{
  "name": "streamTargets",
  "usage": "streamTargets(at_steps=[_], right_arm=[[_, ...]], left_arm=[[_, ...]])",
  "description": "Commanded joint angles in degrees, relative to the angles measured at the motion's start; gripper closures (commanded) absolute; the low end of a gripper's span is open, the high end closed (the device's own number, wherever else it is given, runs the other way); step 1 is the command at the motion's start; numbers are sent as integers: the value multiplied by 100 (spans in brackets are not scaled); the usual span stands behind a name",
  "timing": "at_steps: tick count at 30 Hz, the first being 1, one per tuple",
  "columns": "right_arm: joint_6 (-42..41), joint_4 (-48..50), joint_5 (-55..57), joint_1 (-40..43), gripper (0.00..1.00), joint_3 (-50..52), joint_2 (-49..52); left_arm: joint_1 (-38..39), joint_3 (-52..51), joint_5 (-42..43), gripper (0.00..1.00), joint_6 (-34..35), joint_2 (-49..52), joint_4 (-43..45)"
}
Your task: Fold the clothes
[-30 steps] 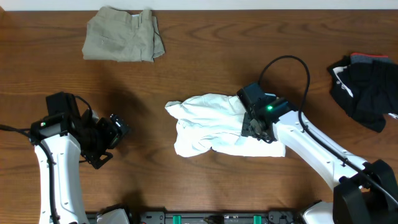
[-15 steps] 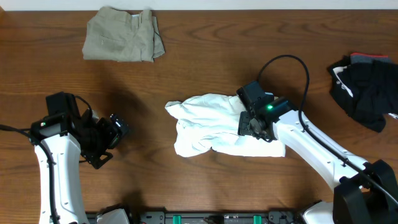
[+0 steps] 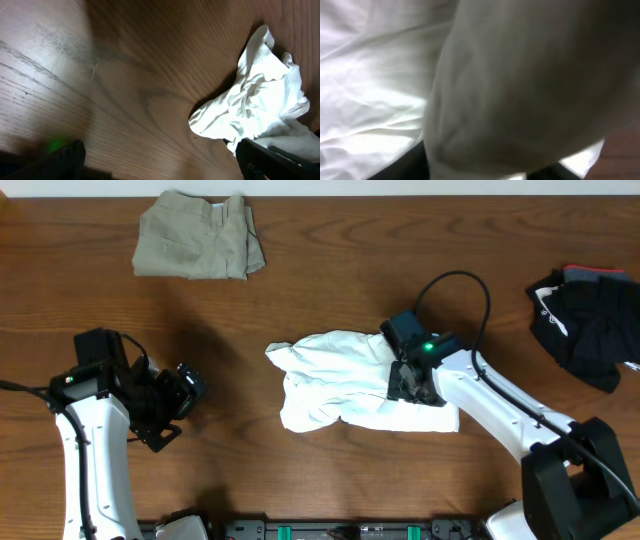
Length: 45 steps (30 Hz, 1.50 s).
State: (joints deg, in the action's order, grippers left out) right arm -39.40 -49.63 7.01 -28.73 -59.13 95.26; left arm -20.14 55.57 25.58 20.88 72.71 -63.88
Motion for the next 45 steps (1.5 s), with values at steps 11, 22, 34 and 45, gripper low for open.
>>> streamTargets(at_steps=[11, 22, 34, 45], right_arm=[[649, -1132, 695, 627, 95, -774, 63], [1182, -2223, 1475, 1141, 94, -1318, 63], [748, -2192, 1679, 1099, 94, -1303, 63], [162, -2109, 1873, 514, 95, -1296, 66]], left_arm=[[13, -61, 55, 2, -98, -9, -13], [13, -61, 55, 2, -96, -9, -13], [13, -61, 55, 2, -96, -9, -13], [15, -61, 55, 2, -96, -9, -13]])
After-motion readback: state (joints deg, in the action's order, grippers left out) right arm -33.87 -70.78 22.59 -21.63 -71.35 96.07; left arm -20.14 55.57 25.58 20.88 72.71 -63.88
